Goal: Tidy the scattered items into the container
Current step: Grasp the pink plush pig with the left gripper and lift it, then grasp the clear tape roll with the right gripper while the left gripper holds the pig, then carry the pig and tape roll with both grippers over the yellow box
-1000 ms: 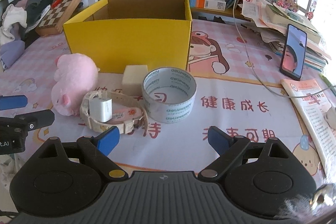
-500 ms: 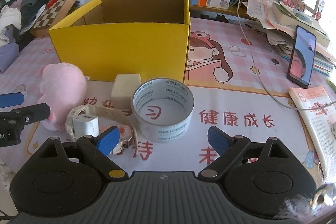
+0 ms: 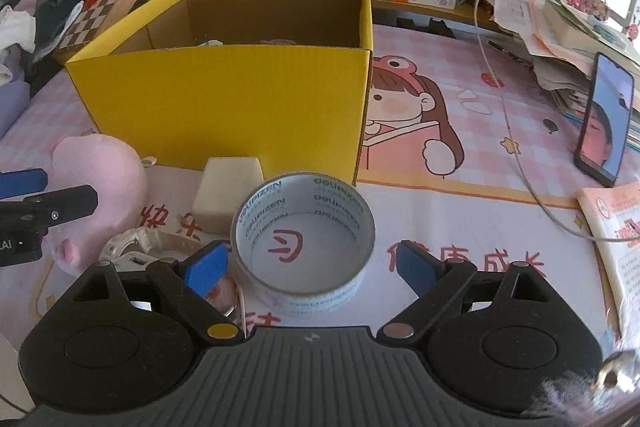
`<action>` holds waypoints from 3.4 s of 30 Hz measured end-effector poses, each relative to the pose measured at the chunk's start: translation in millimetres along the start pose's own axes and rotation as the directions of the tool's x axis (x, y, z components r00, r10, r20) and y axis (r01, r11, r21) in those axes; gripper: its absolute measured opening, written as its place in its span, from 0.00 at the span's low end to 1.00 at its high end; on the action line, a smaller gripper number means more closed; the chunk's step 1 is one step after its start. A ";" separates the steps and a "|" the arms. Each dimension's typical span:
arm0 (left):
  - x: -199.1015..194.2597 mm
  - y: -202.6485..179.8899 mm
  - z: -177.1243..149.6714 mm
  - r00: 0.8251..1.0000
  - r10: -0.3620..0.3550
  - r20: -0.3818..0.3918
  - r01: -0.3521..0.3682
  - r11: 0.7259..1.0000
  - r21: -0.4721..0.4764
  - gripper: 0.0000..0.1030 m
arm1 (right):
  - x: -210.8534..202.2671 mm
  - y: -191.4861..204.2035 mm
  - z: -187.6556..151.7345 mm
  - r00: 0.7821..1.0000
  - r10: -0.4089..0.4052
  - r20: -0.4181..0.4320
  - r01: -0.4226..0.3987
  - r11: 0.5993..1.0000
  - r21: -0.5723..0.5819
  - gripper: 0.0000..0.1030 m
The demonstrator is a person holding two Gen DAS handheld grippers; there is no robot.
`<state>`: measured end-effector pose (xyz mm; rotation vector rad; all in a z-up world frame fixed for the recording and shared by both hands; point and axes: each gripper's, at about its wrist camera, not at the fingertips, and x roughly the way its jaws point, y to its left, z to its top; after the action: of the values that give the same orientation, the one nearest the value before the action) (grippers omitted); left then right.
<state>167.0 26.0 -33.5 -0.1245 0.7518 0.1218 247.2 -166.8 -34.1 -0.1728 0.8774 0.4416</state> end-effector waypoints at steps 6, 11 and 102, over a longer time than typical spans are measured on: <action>9.7 -0.1 2.7 1.000 0.002 -0.018 -0.002 1.000 -0.006 0.77 | 9.6 -1.1 5.2 1.000 0.016 -0.017 -0.016 1.000 -0.010 0.88; 16.2 1.3 5.3 1.000 -0.007 -0.029 0.007 1.000 -0.013 0.77 | 16.5 -1.6 8.4 0.999 0.024 -0.029 -0.025 1.000 -0.015 0.88; 64.1 0.6 153.5 0.975 -0.222 -0.030 0.224 0.959 0.171 0.59 | 43.6 9.9 161.0 0.982 0.182 0.057 -0.130 0.859 -0.495 0.80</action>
<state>316.5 54.7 33.5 -0.0434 0.7502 -0.1596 380.4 -92.6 34.3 -0.5458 0.6656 0.8185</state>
